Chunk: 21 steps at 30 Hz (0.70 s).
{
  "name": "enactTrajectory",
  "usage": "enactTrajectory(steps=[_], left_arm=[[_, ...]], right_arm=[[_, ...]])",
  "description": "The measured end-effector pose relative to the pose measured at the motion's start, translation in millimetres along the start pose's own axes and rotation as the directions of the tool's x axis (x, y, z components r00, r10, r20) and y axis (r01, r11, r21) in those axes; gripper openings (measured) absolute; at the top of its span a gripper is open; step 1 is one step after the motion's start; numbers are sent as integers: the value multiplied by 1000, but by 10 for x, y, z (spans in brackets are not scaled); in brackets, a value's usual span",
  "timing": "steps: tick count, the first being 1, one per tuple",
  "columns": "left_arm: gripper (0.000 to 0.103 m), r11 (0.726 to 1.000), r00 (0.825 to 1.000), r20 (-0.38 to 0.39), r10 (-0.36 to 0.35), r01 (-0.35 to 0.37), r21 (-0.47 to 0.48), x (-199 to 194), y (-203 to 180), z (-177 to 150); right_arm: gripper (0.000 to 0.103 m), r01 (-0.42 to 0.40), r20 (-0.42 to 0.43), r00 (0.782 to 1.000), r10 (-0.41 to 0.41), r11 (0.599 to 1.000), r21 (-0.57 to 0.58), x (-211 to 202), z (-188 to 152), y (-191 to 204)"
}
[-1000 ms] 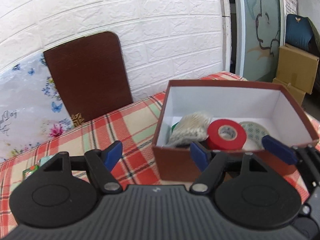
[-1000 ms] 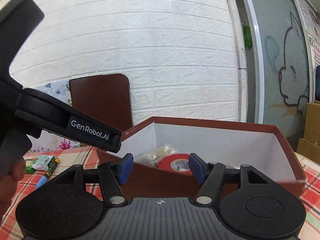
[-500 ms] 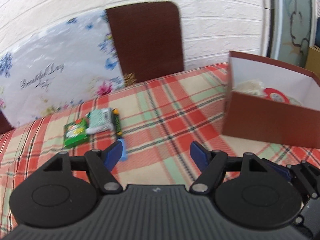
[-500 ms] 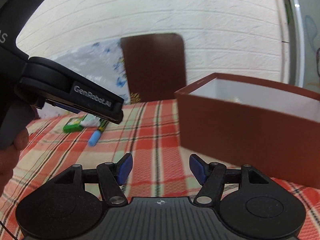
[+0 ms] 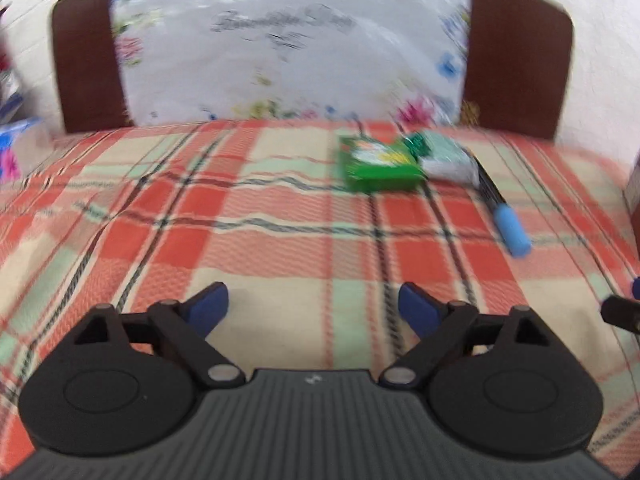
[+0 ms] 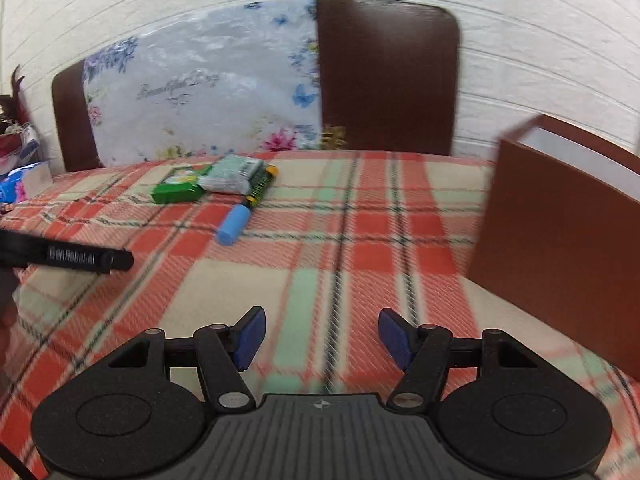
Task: Organize objects
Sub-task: 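Grasp the blue-capped marker with the right gripper, then carry the marker toward the brown box with the right gripper while the left gripper clamps it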
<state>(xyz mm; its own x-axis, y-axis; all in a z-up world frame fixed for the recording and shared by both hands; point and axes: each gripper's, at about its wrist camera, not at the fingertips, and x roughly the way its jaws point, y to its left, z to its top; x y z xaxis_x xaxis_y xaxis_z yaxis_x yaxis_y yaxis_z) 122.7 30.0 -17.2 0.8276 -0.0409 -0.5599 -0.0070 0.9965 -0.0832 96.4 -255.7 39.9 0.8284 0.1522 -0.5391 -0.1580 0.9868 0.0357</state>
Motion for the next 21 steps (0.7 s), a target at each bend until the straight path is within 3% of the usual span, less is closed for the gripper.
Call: enactTrajectory(steps=[2, 6, 10, 14, 21], left_arm=[[93, 998, 999, 30, -18, 20, -57, -20, 78, 22], [93, 996, 997, 51, -53, 56, -67, 26, 80, 49], [93, 986, 992, 73, -101, 110, -127, 66, 202, 65], [93, 979, 988, 84, -130, 141, -149, 62, 252, 63], [92, 981, 989, 70, -130, 138, -134, 56, 241, 71]], right_arm=[[63, -50, 25, 998, 50, 999, -19, 160, 159, 68], [61, -100, 18, 995, 101, 995, -23, 617, 492, 236], [51, -73, -41, 997, 72, 997, -35, 1043, 595, 399], [15, 3, -33, 999, -3, 1000, -26, 878, 497, 444], [15, 142, -51, 988, -143, 989, -30, 181, 60, 401]])
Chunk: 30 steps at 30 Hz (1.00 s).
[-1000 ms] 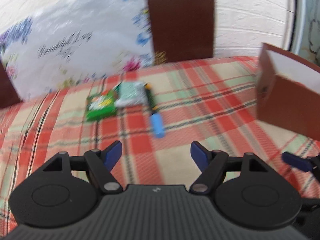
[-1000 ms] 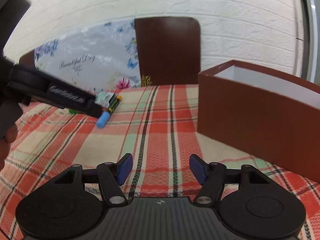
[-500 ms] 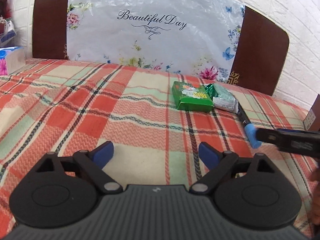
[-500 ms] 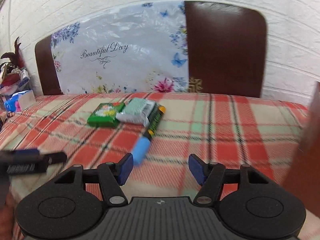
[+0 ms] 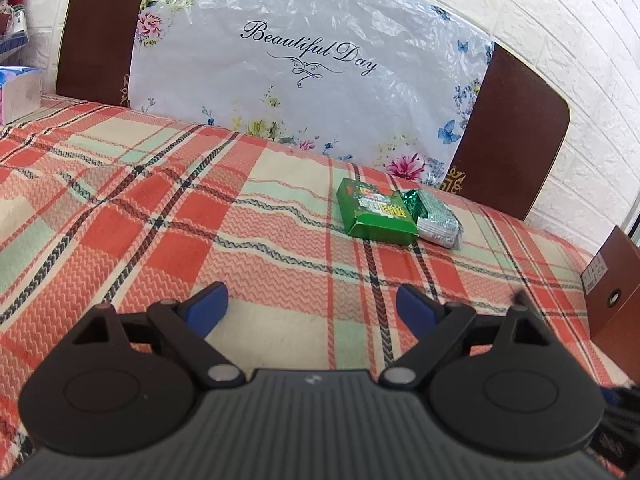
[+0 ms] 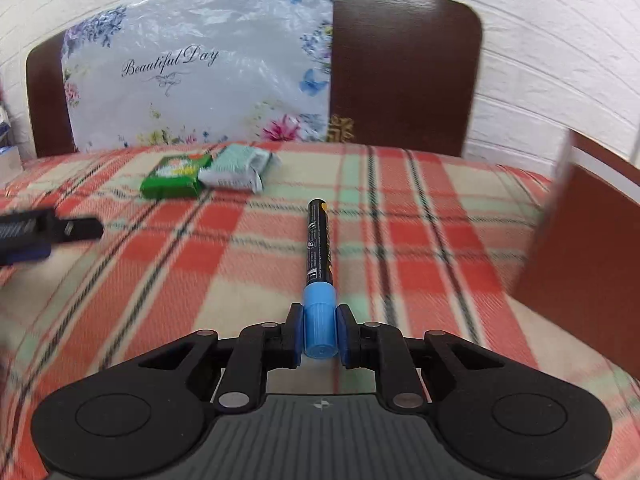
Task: Organize objects
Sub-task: 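Carry the marker toward the brown box with the right gripper while the left gripper clamps it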
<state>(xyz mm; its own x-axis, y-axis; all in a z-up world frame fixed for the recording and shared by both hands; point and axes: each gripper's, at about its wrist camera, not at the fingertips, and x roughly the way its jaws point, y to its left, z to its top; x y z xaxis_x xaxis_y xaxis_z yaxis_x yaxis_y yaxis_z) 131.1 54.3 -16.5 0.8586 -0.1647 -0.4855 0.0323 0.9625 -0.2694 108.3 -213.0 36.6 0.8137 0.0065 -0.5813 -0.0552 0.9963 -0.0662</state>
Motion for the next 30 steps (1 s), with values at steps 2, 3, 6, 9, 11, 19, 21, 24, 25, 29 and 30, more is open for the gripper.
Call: enactTrajectory(steps=[2, 3, 6, 9, 11, 19, 21, 24, 25, 29, 30], left_arm=[[92, 1000, 1000, -6, 15, -15, 22, 5, -29, -3], [92, 999, 1000, -9, 21, -21, 31, 6, -45, -5], [92, 998, 999, -19, 37, -36, 51, 11, -63, -1], [92, 994, 996, -40, 75, -72, 88, 34, -123, 3], [92, 982, 989, -67, 130, -119, 149, 77, -222, 6], [88, 994, 967, -254, 38, -11, 108, -106, -669, 112], [88, 992, 950, -309, -50, 84, 99, -155, -870, 100], [88, 976, 911, -384, -150, 199, 90, -214, -1158, 37], [89, 971, 900, -402, -171, 224, 89, -235, -1234, 5], [89, 954, 859, -458, -231, 292, 66, -292, -1449, -154], [89, 952, 848, -471, -241, 301, 53, -295, -1478, -192]], right_arm=[[15, 33, -12, 999, -33, 999, -22, -208, -140, -44], [15, 43, -18, 999, -44, 999, -26, -298, -203, -68], [15, 61, -37, 997, -62, 998, -14, -553, -363, -125], [15, 63, -49, 997, -63, 998, 8, -742, -485, -185], [15, 63, -51, 997, -62, 998, 20, -814, -538, -212], [16, -9, -60, 998, 20, 984, 179, -890, -601, -459], [15, -45, -57, 997, 61, 968, 248, -885, -610, -557], [15, -99, -46, 992, 121, 937, 336, -881, -641, -697], [15, -118, -40, 989, 143, 923, 367, -874, -655, -751], [15, -178, -20, 978, 208, 877, 446, -859, -702, -899], [15, -190, -14, 975, 220, 870, 455, -862, -716, -920]])
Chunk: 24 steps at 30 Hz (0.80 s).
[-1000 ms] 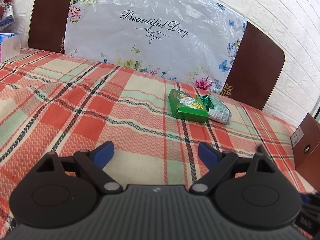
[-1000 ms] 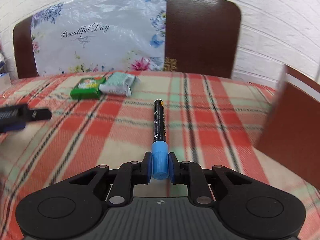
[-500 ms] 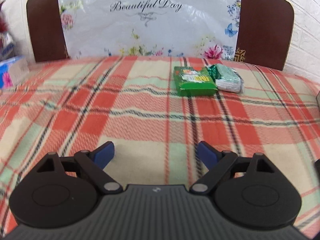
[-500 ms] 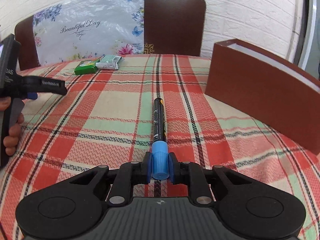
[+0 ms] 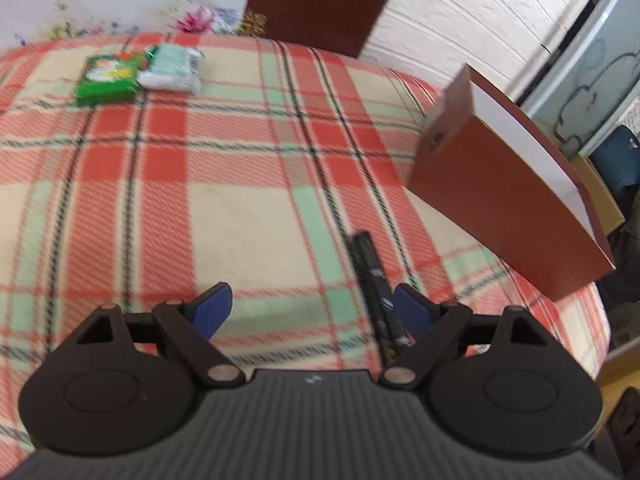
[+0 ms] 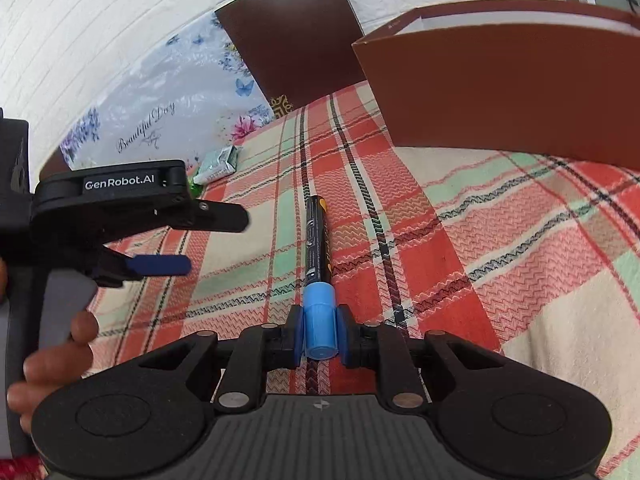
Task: Organize objects
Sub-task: 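Carry the marker toward the brown box with the right gripper while the left gripper clamps it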
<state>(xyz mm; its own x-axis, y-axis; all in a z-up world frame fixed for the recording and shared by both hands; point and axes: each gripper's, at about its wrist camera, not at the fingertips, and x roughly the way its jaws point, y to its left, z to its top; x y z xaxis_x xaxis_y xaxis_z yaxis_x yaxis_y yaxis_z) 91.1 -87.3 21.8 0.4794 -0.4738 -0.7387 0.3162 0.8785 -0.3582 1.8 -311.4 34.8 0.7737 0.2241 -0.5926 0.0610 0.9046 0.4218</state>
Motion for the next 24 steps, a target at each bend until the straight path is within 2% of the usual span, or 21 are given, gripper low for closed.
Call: enactTrajectory(steps=[3, 7, 16, 18, 20, 21, 22, 24], left_arm=[[89, 1000, 999, -32, -19, 18, -16, 54, -72, -86], [91, 1000, 999, -44, -8, 8, 15, 73, -158, -160], [93, 1000, 998, -53, -18, 19, 17, 147, -353, -200], [92, 999, 998, -60, 5, -2, 45, 199, -447, -217], [83, 995, 998, -51, 44, -39, 88, 247, -534, -234], [65, 992, 997, -41, 62, -57, 112, 252, -568, -242], [43, 990, 997, -38, 67, -62, 126, 254, -592, -234], [30, 996, 998, -65, 1, 5, 92, 245, -596, -179]], right_arm=[[15, -42, -2, 999, 42, 999, 22, -41, 0, -110], [15, -97, 2, 995, 97, 994, 53, -79, -17, -247], [15, -222, 6, 975, 223, 967, 123, -136, -47, -538], [15, -244, 6, 969, 245, 960, 135, -172, -59, -580], [15, -268, 6, 963, 270, 953, 143, -187, -54, -639], [15, -280, 5, 959, 282, 949, 146, -185, -36, -680], [15, -289, 8, 957, 291, 946, 150, -193, -40, -687], [16, -300, 13, 953, 301, 942, 150, -225, -46, -701]])
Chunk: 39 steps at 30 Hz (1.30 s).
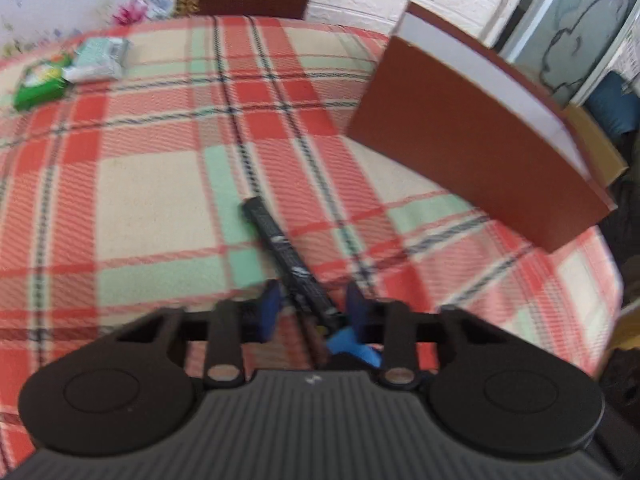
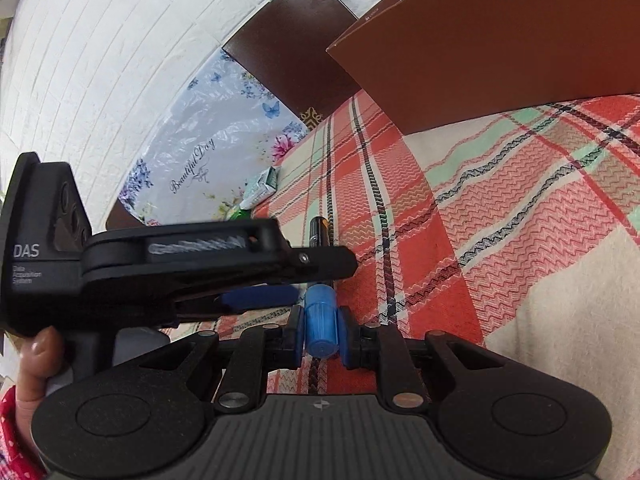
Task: Organize objects
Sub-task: 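Carry the marker toward the brown box with the right gripper while the left gripper clamps it, then release the marker into the brown box and withdraw the grippers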
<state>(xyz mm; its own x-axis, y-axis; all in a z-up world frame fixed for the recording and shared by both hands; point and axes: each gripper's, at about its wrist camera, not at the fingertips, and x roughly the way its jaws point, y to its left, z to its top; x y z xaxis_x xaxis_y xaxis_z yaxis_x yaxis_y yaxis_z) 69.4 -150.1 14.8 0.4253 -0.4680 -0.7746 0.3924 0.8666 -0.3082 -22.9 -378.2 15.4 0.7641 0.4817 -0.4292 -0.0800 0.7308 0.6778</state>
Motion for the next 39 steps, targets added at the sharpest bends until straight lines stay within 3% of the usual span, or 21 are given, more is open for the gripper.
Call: enactTrajectory(steps=[4, 8, 11, 14, 21, 26, 28, 29, 30, 31, 35, 37, 39], left_arm=[[30, 998, 998, 52, -46, 44, 33, -150, -258, 144], [30, 986, 986, 120, -115, 98, 138, -295, -736, 390], [30, 966, 976, 142, -164, 129, 226, -257, -1171, 593], [30, 940, 967, 151, -203, 150, 306, -99, -1585, 764], [30, 909, 958, 100, -267, 217, 355, 472, -2117, 1072], [32, 908, 960, 78, -269, 226, 352, 762, -2297, 1143], [38, 909, 965, 70, -251, 211, 359, 798, -2319, 1152], [39, 913, 969, 75, -236, 195, 357, 812, -2312, 1151], [42, 915, 969, 76, -235, 195, 353, 809, -2280, 1157], [42, 916, 968, 75, -241, 202, 345, 795, -2231, 1159], [43, 933, 967, 101, -235, 196, 302, 669, -2012, 1155], [47, 939, 965, 123, -233, 190, 287, 571, -1896, 1128], [48, 946, 965, 151, -215, 168, 278, 464, -1779, 1085]], right_arm=[[16, -2, 56, 998, 3, 1000, -24, -154, 80, 9], [16, 21, 196, 981, -5, 997, -78, -440, 258, 96], [16, 89, 319, 947, -45, 988, -126, -680, 441, 108], [16, 199, 429, 896, -113, 967, -161, -848, 625, 77], [17, 322, 508, 828, -237, 943, -84, -992, 1147, -387], [17, 426, 524, 784, -334, 903, -61, -900, 1377, -645], [20, 516, 549, 740, -389, 851, -93, -817, 1386, -622], [35, 571, 563, 710, -423, 813, -110, -766, 1372, -593], [44, 619, 576, 679, -454, 777, -117, -726, 1344, -582], [44, 642, 592, 657, -468, 759, -112, -721, 1306, -586], [45, 678, 645, 601, -471, 728, -101, -758, 1110, -536], [46, 684, 655, 587, -476, 724, -86, -739, 1014, -445], [46, 674, 656, 591, -470, 734, -82, -758, 948, -404]])
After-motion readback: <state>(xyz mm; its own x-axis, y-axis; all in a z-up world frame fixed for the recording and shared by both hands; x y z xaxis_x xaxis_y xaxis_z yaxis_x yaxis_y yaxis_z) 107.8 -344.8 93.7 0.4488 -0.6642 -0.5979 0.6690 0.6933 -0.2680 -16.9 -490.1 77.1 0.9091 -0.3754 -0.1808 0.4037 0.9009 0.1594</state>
